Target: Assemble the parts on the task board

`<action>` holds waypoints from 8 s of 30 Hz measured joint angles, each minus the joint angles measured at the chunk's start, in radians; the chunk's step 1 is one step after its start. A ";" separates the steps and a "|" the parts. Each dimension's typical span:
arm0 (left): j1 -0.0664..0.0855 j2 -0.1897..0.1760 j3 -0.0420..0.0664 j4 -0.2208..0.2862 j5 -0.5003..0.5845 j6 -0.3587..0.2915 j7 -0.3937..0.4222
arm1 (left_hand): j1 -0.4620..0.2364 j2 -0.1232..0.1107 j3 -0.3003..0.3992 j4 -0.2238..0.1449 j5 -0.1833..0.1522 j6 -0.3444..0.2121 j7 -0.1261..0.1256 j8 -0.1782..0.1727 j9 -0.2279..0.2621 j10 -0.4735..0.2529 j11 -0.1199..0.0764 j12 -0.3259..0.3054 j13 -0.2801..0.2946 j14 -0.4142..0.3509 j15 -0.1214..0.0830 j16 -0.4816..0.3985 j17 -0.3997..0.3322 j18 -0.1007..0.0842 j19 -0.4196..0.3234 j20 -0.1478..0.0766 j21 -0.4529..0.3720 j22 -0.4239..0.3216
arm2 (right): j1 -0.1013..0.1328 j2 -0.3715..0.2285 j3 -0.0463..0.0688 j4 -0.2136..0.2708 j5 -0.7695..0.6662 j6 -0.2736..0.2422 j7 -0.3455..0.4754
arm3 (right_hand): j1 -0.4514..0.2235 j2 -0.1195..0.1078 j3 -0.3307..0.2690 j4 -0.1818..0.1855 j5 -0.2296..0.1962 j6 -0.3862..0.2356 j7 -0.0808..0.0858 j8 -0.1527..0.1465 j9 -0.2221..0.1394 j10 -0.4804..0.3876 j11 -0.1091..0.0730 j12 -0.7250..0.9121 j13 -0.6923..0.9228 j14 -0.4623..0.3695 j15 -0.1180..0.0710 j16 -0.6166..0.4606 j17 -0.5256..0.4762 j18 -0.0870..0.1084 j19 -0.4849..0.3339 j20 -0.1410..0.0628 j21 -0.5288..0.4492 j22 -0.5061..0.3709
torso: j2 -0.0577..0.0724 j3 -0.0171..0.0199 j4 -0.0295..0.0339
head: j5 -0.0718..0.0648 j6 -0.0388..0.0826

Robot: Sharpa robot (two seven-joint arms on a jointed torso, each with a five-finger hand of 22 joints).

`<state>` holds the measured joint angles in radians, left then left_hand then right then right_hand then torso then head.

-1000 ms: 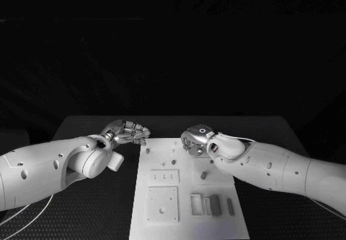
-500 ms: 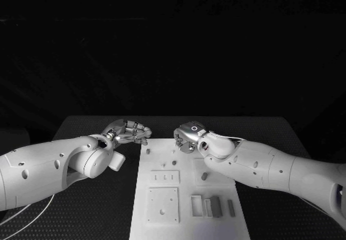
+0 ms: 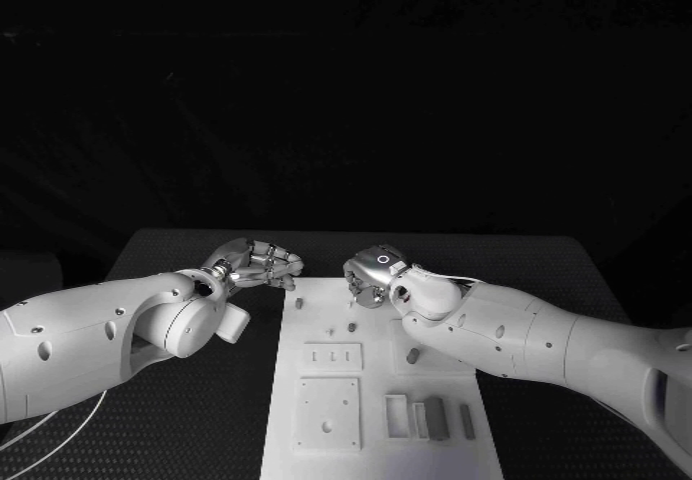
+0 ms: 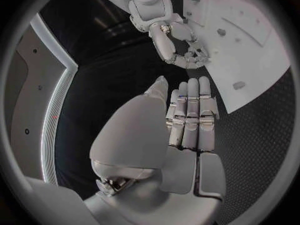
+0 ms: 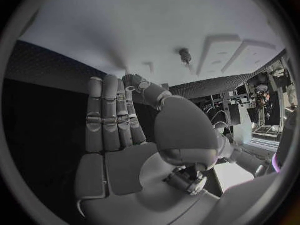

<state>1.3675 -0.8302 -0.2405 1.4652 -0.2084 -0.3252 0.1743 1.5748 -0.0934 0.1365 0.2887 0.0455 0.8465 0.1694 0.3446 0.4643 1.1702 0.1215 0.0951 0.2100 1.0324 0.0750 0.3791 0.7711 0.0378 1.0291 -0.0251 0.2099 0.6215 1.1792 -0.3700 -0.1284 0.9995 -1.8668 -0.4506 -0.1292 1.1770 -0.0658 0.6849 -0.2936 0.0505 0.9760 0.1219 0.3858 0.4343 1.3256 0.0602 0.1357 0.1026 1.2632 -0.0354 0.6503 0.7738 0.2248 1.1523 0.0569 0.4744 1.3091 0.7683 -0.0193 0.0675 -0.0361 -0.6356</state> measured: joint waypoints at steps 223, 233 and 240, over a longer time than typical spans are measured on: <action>0.007 -0.029 0.000 -0.021 0.000 0.016 0.016 | -0.008 -0.008 -0.002 0.002 0.000 0.009 0.002 -0.009 0.015 0.021 -0.004 -0.019 0.021 0.007 0.000 -0.035 0.036 -0.001 0.000 0.000 -0.019 0.013 | 0.011 -0.329 0.035 0.153 0.100 0.172 0.086 | -0.132 -0.155 -0.004 0.173 0.000 -0.149 0.010 -0.060 -0.013 -0.303 -0.026 1.025 0.992 -0.136 -0.018 0.785 0.228 0.006 -0.086 -0.067 0.538 -0.001 | 0.003 -0.0015 -0.0105 | -0.035 -0.005; 0.007 -0.029 0.000 -0.021 0.000 0.016 0.016 | -0.008 -0.008 -0.002 0.002 0.000 0.009 0.002 -0.009 0.016 0.021 -0.004 -0.019 0.021 0.007 0.000 -0.035 0.037 -0.001 0.000 0.000 -0.019 0.014 | 0.011 -0.323 0.035 0.145 0.102 0.189 0.087 | -0.125 -0.091 -0.017 0.158 0.000 -0.148 0.008 -0.055 -0.010 -0.303 -0.026 1.030 0.977 -0.141 -0.023 0.790 0.217 0.006 -0.095 -0.070 0.538 -0.001 | 0.004 -0.0015 -0.0104 | -0.037 -0.007; 0.007 -0.029 0.000 -0.021 0.000 0.016 0.016 | -0.008 -0.008 -0.002 0.002 0.000 0.009 0.002 -0.009 0.016 0.021 -0.004 -0.019 0.021 0.007 0.000 -0.035 0.038 -0.001 0.000 0.000 -0.019 0.014 | 0.012 -0.323 0.036 0.140 0.098 0.195 0.086 | -0.114 -0.090 -0.018 0.106 0.000 -0.148 0.008 -0.055 -0.009 -0.303 -0.026 1.038 0.968 -0.143 -0.025 0.797 0.209 0.006 -0.096 -0.070 0.542 -0.001 | 0.004 -0.0015 -0.0104 | -0.039 -0.008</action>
<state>1.3740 -0.8595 -0.2408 1.4444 -0.2079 -0.3092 0.1901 1.5669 -0.1012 0.1343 0.2909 0.0455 0.8556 0.1711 0.3359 0.4804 1.1915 0.1179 0.0757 0.2311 1.0397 0.0749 0.3442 0.8087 0.0373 1.0291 -0.0251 0.1906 0.6356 1.1916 -0.6929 -0.0923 1.1394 -1.7691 -0.2557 -0.0430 1.0628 -0.1557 0.6668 -0.1876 0.0504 0.8285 0.1300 0.3309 0.4253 1.0228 0.0346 1.1741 1.0705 1.1198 -0.0609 1.4472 0.9824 0.2307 1.0565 -0.0129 1.0165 1.3077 0.7721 -0.0208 0.0571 -0.0751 -0.6435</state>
